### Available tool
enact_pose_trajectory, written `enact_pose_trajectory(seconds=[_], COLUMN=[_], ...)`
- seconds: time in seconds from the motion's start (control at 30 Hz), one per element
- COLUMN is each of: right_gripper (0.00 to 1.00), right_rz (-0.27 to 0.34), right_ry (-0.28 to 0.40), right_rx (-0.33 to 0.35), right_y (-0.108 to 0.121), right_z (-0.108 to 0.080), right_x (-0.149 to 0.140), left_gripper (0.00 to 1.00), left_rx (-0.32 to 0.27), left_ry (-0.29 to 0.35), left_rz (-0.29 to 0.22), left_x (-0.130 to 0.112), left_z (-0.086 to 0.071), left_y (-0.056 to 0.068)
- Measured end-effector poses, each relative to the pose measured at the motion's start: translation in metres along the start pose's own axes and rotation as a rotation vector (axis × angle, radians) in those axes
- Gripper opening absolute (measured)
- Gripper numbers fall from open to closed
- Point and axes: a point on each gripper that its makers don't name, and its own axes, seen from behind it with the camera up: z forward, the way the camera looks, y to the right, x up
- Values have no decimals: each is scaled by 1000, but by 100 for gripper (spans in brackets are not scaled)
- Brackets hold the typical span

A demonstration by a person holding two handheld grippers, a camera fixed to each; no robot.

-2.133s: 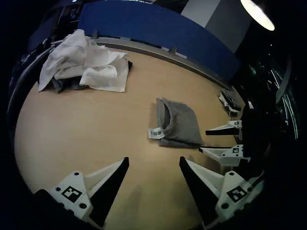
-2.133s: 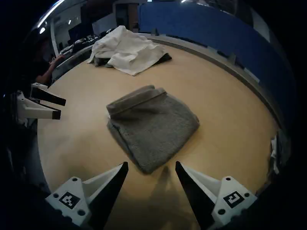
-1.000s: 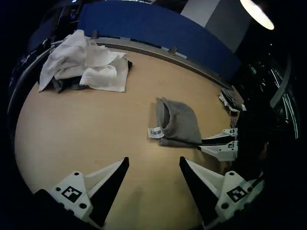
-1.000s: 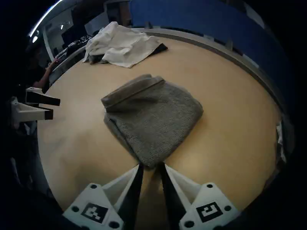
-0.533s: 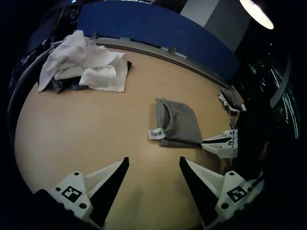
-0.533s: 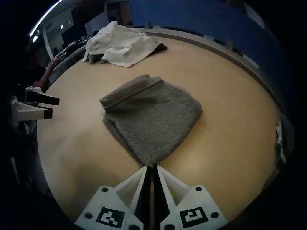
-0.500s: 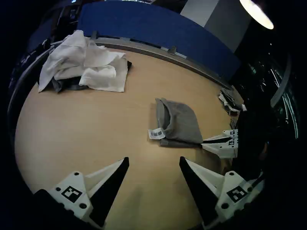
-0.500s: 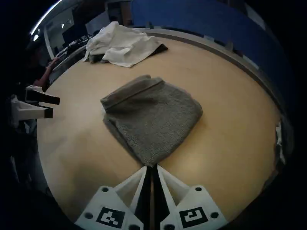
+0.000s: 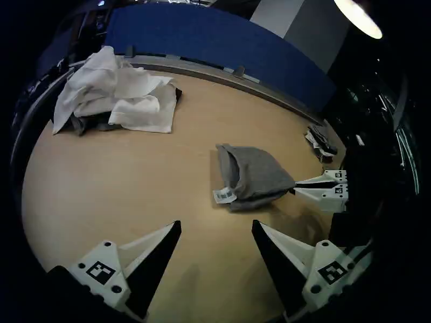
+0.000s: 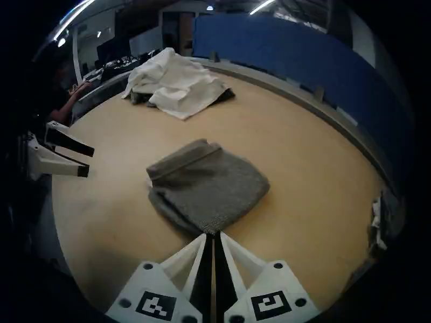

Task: Fold towel

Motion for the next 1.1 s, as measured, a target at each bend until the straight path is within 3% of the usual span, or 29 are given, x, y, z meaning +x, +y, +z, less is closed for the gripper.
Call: enact_pose_trajectory(seconds=[0.3, 0.6, 1.1], right_gripper=[2, 2, 2], right_rz=[-35, -32, 16], right_ry=[123, 228, 282], right_rx=[-56, -90, -141], right_y=[17, 30, 55], right_z=[-33, -70, -107], right_x=[46, 81, 83], left_gripper=[98, 98, 98], left_rx=[-1, -3, -13], left_ry=[10, 18, 19], left_rz=[1, 8, 28], left_x=[4, 8, 14], left_z=[-3, -4, -1], left_y=[4, 11, 29])
